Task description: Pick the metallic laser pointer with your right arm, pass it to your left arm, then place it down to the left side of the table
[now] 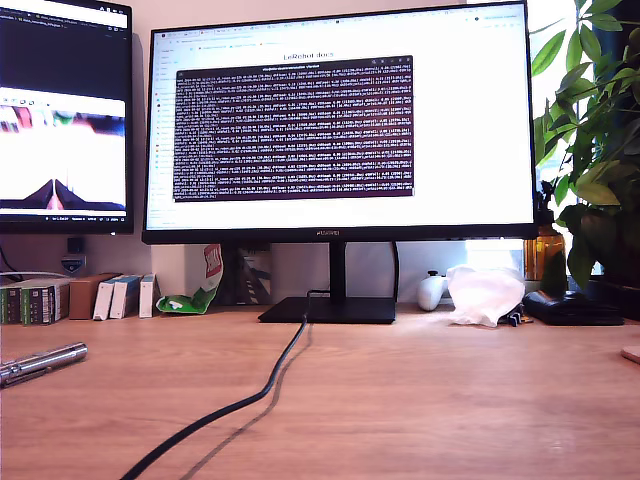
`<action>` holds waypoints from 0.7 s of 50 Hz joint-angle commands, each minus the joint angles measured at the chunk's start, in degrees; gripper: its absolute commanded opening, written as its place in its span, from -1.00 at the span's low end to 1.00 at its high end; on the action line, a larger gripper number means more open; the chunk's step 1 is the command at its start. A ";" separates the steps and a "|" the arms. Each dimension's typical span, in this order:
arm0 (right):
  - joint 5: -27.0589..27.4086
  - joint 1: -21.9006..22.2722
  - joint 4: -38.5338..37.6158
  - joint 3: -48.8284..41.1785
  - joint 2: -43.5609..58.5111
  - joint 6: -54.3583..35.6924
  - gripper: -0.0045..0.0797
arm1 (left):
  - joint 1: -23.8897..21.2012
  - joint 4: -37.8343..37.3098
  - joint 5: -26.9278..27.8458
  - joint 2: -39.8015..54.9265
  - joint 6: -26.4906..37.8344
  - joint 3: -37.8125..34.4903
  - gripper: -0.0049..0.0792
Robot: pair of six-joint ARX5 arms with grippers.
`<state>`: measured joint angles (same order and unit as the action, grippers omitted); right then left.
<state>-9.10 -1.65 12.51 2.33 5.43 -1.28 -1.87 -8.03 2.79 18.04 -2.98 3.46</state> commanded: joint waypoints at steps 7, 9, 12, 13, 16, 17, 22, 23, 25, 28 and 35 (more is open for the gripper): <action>-3.45 -0.77 1.60 -0.17 -2.49 0.28 -0.92 | -0.17 -3.02 -0.33 -4.92 -1.51 -1.31 -0.91; -4.09 -0.81 1.64 -0.15 -2.62 1.07 -0.92 | -0.17 -3.26 -0.28 -5.88 -2.08 -1.31 -0.91; -3.98 -0.81 1.60 -0.09 -2.71 1.25 -0.92 | -0.17 -4.22 -0.11 -7.13 -2.84 -1.29 -0.91; -3.67 -0.81 1.60 -0.09 -2.71 0.87 -0.92 | -0.17 -4.63 -0.02 -7.45 -4.81 -1.29 -0.91; -1.99 -0.61 1.70 -0.09 -2.71 -0.72 -0.92 | -0.17 -5.60 -0.07 -8.26 -6.01 -1.29 -0.91; -1.55 -0.57 1.70 -0.09 -2.71 -0.63 -0.92 | -0.17 -5.95 -0.07 -8.41 -5.90 -1.29 -0.91; -1.38 -0.57 1.73 -0.09 -2.71 -0.81 -0.92 | -0.13 -7.17 -0.33 -8.41 -6.75 -1.29 -0.91; -1.49 -0.57 2.08 -0.09 -2.71 -0.81 -0.92 | -0.13 -6.86 -0.33 -8.39 -6.75 -1.29 -0.91; -1.51 -0.59 1.99 -0.09 -2.71 -3.17 -0.92 | -0.13 -7.08 -0.57 -8.37 -4.33 -1.29 -0.91; -1.03 -0.59 2.08 -0.09 -2.71 -5.99 -0.92 | -0.13 -7.52 -1.51 -8.66 -0.39 -1.29 -0.91; 0.55 -0.48 2.05 -0.09 -2.73 -3.91 -0.92 | -0.17 -7.74 -2.27 -10.82 1.01 -1.36 -0.91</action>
<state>-9.37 -2.26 14.85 2.33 2.50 -6.11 -1.87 -16.27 0.91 8.23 -2.70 3.42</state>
